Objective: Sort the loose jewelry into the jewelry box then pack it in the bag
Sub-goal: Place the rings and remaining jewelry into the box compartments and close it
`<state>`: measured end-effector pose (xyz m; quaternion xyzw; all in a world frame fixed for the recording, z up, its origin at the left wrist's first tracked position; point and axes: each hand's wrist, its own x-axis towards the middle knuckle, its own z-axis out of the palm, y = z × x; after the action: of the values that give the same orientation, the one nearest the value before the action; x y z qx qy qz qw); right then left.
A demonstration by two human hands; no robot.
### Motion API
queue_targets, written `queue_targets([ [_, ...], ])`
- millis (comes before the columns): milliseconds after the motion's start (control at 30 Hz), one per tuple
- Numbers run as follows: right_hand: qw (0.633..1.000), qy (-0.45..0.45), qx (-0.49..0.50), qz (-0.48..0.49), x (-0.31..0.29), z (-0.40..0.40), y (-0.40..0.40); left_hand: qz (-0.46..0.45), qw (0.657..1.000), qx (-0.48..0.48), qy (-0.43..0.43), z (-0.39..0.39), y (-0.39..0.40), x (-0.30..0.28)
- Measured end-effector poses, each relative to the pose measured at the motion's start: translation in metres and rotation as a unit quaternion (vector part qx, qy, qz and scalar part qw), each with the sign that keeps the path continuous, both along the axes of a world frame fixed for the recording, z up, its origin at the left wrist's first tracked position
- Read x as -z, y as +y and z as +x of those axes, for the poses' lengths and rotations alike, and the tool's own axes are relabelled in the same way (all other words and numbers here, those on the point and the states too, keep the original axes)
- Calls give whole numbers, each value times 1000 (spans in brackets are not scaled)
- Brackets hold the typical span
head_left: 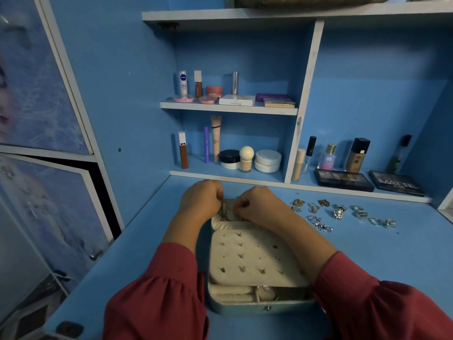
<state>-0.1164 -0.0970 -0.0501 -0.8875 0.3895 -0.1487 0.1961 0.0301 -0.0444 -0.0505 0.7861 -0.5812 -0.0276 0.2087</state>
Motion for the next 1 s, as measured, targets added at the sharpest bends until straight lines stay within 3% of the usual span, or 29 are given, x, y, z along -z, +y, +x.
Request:
queue_targets([
  [267, 998, -1, -33, 61, -10, -2, 4, 55, 996, 37, 57, 1, 11, -15],
  [500, 970, -130, -38, 204, -18, -2, 9, 64, 983, 70, 157, 2, 18, -25],
  [733, 987, -92, -27, 128, -14, 1, 4, 52, 984, 65, 161, 5, 20, -25],
  [1000, 997, 51, -38, 45, -15, -5, 3, 123, 974, 71, 178, 2, 20, -24],
])
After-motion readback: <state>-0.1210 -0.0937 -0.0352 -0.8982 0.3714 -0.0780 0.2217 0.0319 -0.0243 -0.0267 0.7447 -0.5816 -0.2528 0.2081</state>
